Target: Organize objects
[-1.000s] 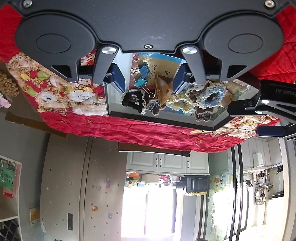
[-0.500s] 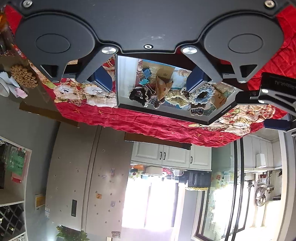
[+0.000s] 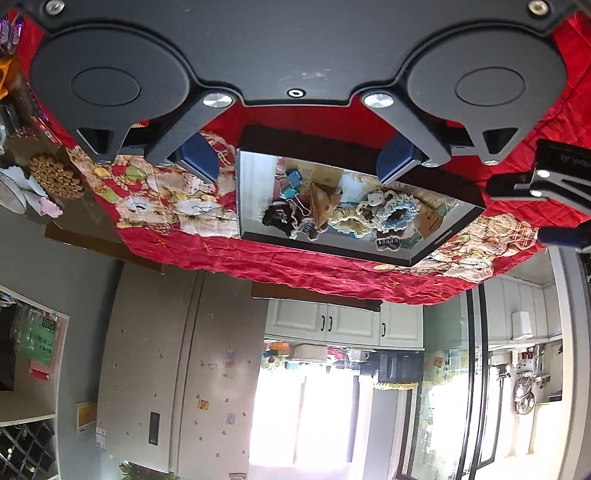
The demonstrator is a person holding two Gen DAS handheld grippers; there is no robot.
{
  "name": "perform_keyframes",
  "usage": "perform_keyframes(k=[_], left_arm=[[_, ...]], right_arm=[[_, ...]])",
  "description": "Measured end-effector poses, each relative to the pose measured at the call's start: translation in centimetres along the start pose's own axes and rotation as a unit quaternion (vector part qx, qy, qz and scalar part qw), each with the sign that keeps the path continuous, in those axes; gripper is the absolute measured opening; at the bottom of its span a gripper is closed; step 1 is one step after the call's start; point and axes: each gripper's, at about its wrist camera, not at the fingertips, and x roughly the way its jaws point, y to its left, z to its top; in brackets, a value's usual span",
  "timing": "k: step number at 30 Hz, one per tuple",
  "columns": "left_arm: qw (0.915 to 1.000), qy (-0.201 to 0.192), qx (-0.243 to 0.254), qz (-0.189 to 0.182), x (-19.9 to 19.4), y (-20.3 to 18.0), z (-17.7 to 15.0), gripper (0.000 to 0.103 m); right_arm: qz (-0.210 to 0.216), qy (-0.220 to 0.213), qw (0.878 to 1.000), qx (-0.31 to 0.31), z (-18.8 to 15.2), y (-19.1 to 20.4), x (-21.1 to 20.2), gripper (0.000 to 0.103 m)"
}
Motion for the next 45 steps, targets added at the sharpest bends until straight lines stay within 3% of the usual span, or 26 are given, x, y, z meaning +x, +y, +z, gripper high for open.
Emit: perform_keyframes(k=[14,24,45], left_arm=[[0.9988,0.033,-0.036,0.003,0.0,0.1,-1.7,0.103],[0.9981,0.056,-0.026,0.005,0.7,-0.8,-2.5,0.103],[0.999,0.032,-0.014,0.029,0.0,-2.0,-2.8,0.103]], right_arm=[[-0.003,0.024,0.999,0.032,-2.5,-0.8,-0.6,0.095],[-0.002,0.034,0.999,0.039,-3.5,-0.3,-0.1,0.096],[0.008,0.048,0.998,0.048,-4.1,-0.1,0.5,0.096]])
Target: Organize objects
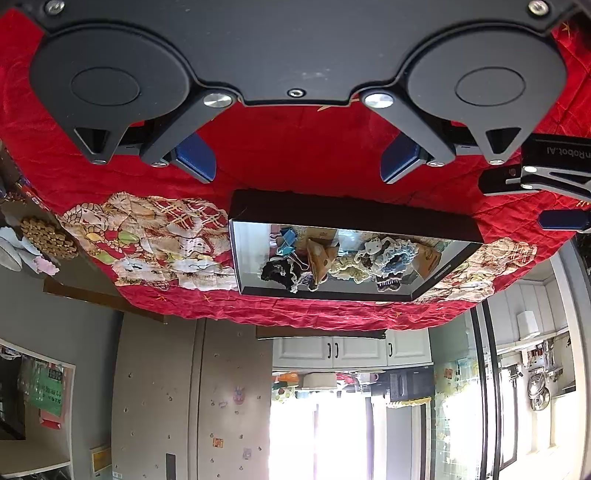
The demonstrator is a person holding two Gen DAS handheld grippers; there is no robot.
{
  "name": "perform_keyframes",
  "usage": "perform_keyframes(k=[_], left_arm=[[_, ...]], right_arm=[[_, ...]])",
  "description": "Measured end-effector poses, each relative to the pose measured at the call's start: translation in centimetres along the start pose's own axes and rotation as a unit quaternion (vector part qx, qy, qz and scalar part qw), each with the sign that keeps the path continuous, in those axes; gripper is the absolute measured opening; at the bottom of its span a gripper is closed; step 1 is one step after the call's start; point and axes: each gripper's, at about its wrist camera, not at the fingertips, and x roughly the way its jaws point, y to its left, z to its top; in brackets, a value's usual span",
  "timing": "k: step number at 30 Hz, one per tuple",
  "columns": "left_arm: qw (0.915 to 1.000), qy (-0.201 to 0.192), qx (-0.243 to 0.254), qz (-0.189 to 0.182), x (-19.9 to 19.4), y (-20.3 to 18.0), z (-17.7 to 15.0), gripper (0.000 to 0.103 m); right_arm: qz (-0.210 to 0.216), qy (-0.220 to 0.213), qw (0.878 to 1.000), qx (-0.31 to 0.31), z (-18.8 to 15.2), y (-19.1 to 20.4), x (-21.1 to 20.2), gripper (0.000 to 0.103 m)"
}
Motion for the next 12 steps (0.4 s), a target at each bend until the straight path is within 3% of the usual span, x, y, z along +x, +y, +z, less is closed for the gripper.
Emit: perform_keyframes(k=[12], left_arm=[[0.9995,-0.009,-0.007,-0.028,-0.03,0.31,0.01,0.103]], right_arm=[[0.012,0.006,1.0,0.004,-0.34,0.05,0.45,0.096]])
